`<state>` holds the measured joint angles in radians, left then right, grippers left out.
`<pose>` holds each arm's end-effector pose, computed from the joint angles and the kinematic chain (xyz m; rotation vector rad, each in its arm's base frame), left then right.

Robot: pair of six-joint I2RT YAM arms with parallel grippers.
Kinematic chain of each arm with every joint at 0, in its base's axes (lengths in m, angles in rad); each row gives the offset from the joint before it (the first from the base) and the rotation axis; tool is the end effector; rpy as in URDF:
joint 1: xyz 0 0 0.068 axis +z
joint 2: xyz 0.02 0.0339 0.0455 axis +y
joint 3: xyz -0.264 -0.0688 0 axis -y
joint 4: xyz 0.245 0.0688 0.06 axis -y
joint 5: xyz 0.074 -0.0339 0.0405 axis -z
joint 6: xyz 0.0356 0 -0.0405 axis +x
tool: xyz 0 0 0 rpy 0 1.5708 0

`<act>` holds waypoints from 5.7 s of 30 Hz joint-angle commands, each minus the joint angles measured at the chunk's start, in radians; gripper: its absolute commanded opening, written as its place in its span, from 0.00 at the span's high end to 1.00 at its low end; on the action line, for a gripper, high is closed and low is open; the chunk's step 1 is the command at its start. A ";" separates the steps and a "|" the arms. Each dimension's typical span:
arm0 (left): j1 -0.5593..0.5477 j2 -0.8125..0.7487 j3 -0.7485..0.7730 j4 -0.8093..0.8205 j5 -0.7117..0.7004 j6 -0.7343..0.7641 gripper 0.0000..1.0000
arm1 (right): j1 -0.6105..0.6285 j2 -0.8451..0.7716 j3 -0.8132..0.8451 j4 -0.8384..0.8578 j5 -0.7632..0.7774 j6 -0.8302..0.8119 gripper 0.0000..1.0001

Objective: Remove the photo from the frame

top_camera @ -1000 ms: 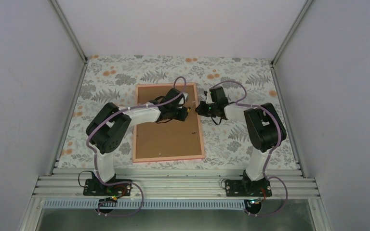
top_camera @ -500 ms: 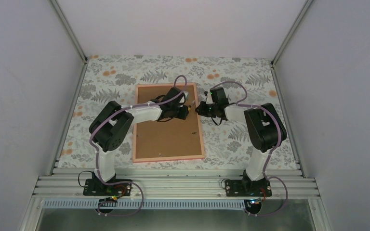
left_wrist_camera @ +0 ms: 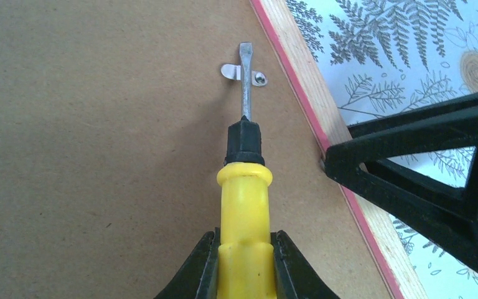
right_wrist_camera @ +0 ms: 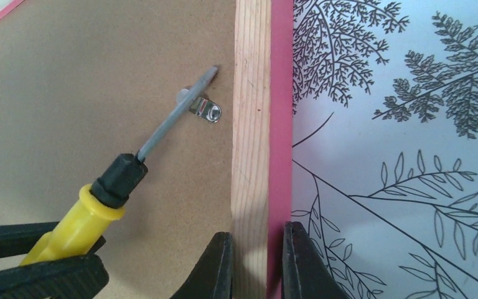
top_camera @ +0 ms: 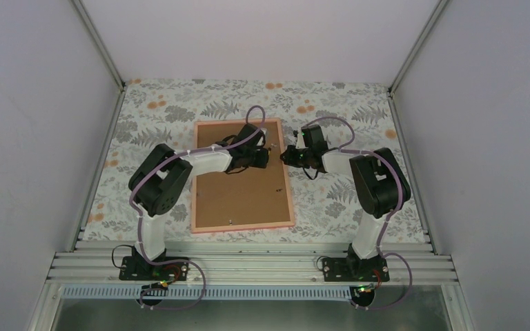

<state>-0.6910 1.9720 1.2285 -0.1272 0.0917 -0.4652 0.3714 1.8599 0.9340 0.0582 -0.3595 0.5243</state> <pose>0.3174 -0.2667 0.1512 0.3281 2.5164 -0.6037 0.3308 0.1423 0.1249 0.0252 2.5432 0.8187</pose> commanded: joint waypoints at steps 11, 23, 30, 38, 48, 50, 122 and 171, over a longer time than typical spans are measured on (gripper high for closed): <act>0.009 -0.017 -0.039 -0.025 0.002 -0.056 0.98 | 0.001 -0.006 -0.032 -0.032 -0.031 0.002 0.96; -0.003 -0.053 -0.087 -0.044 0.022 -0.054 0.98 | 0.001 -0.015 -0.034 -0.037 -0.029 0.006 0.96; -0.011 -0.064 -0.094 -0.051 0.020 -0.053 0.98 | 0.001 -0.016 -0.034 -0.038 -0.027 0.009 0.96; -0.011 -0.115 -0.120 -0.054 -0.016 -0.069 0.98 | 0.001 -0.022 -0.032 -0.045 -0.010 0.010 0.96; -0.005 -0.277 -0.222 -0.056 -0.082 -0.094 0.98 | -0.023 -0.047 -0.030 -0.068 0.028 0.031 0.96; -0.003 -0.313 -0.247 -0.055 -0.090 -0.098 0.98 | -0.032 -0.056 -0.032 -0.077 0.043 0.037 0.96; 0.007 -0.694 -0.510 -0.020 -0.029 -0.178 0.98 | 0.144 -0.693 -0.540 -0.328 -0.118 0.150 0.40; 0.144 -0.834 -0.610 -0.040 -0.021 -0.132 0.98 | 0.008 -0.204 0.220 -0.439 -0.008 -0.269 0.35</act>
<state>-0.5560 1.1488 0.6212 -0.1890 0.0555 -0.6140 0.4805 1.6073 1.1038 -0.3687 -0.3576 0.3546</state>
